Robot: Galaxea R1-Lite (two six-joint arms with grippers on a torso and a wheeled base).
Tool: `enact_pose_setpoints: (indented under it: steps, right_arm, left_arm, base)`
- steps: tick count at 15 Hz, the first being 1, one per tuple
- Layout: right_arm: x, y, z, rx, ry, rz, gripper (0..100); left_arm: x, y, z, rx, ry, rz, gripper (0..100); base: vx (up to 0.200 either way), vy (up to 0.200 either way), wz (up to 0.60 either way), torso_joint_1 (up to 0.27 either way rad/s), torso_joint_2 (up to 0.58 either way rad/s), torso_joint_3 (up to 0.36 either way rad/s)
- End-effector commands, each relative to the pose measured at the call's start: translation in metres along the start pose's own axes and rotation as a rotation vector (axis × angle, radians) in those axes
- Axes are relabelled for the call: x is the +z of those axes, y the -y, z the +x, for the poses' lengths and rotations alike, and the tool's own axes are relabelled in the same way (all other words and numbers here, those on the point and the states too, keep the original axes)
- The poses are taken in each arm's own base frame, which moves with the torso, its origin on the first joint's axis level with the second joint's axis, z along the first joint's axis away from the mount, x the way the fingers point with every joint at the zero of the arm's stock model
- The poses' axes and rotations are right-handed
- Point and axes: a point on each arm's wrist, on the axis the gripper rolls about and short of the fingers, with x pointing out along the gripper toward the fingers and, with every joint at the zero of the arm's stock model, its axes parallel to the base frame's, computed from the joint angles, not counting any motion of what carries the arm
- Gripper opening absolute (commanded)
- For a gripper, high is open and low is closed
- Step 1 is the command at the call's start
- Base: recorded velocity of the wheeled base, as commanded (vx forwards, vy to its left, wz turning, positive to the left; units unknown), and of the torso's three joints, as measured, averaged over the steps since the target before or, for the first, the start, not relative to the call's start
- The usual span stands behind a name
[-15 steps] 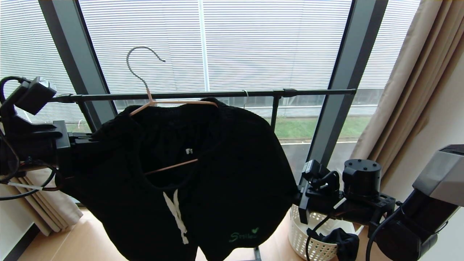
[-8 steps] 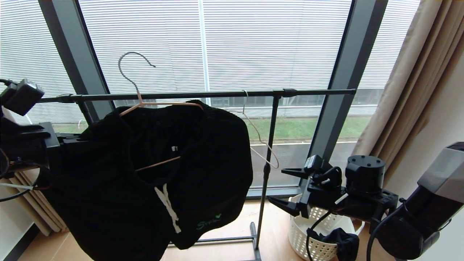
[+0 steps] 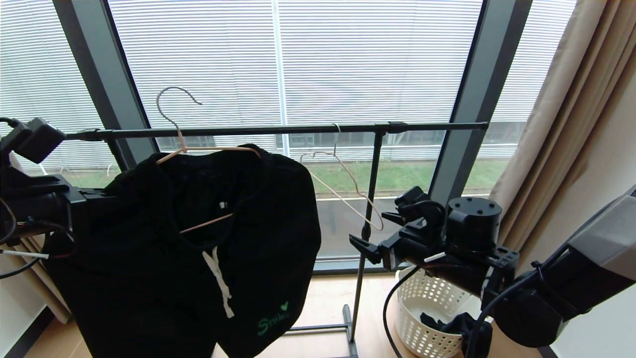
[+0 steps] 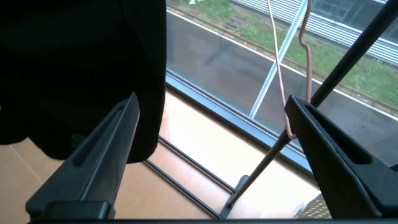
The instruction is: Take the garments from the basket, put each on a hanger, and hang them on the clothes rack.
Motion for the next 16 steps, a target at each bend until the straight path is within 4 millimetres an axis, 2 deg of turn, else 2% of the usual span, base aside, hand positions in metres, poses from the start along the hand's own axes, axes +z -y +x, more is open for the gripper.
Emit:
enact_pose_setpoints:
  steps: [1, 6, 10, 13, 16]
  right_arm:
    - [0.017, -0.006, 0.005, -0.014, 0.035, 0.034, 100]
    - [0.02, -0.005, 0.008, -0.059, 0.031, 0.038, 100]
    - [0.02, -0.005, 0.008, -0.06, 0.029, 0.038, 100]
    - [0.019, -0.005, 0.007, -0.06, 0.025, 0.036, 100]
    - [0.017, -0.005, 0.009, -0.062, 0.02, 0.035, 100]
  left_arm:
    - [0.003, 0.006, 0.01, 0.012, -0.025, -0.005, 0]
    - [0.02, 0.02, 0.051, 0.137, -0.097, -0.088, 0]
    - [0.022, 0.026, 0.088, 0.213, -0.161, -0.087, 0]
    - [0.014, 0.012, 0.123, 0.29, -0.215, -0.1, 0]
    - [0.012, -0.002, 0.151, 0.369, -0.195, -0.143, 0]
  base:
    - [0.0, 0.0, 0.0, 0.0, 0.0, 0.0]
    - [0.0, 0.0, 0.0, 0.0, 0.0, 0.0]
    - [0.0, 0.0, 0.0, 0.0, 0.0, 0.0]
    - [0.0, 0.0, 0.0, 0.0, 0.0, 0.0]
    - [0.0, 0.0, 0.0, 0.0, 0.0, 0.0]
